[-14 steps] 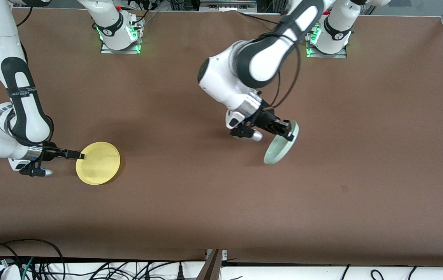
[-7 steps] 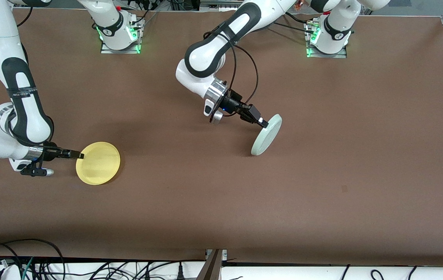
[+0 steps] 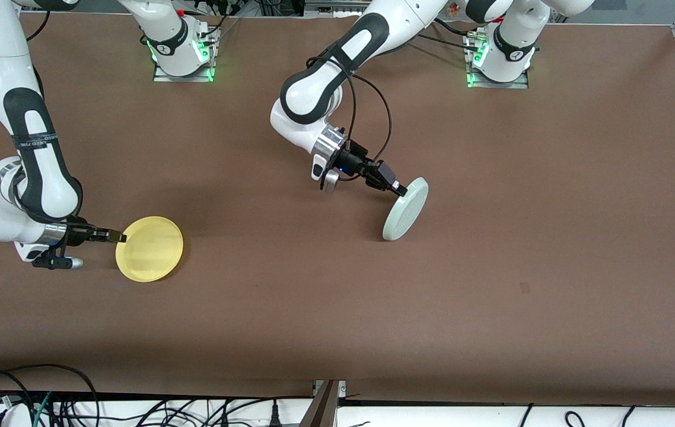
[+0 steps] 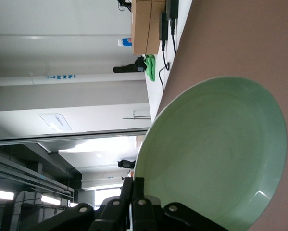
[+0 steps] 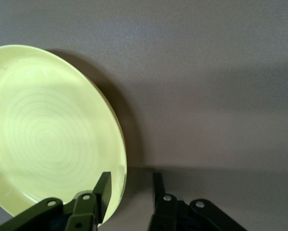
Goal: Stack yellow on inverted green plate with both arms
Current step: 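Lift and tilt the green plate with the left gripper toward the middle, then flip the green plate upside down and release it with the left gripper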
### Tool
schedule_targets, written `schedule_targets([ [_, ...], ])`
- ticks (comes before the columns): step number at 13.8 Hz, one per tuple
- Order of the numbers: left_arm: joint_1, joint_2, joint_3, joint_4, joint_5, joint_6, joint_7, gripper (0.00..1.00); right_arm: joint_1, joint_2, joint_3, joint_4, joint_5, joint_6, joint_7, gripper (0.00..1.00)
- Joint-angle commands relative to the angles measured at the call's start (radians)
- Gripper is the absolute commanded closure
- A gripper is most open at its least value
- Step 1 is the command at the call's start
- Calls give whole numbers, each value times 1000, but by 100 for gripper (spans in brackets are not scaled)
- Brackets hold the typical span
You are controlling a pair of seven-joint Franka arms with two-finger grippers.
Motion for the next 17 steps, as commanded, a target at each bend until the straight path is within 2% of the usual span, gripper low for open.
schedule_targets([
  [1,-35,37,17,41,63,-9,-3,100,3,3,2,-5,24,18,-28,57],
  [7,-66,52,17,77,63,52,-44,100,4,10,2,-4,23,24,-28,57],
  [11,-83,67,19,77,65,102,-92,100,9,11,2,-4,21,32,-29,76],
  [14,-96,80,17,73,63,102,-165,100,15,11,2,-4,21,30,-31,97],
  [15,-98,86,17,72,62,103,-178,100,15,11,2,-2,18,30,-31,100],
  [17,-115,98,17,69,63,105,-179,100,15,11,2,1,15,30,-31,100],
])
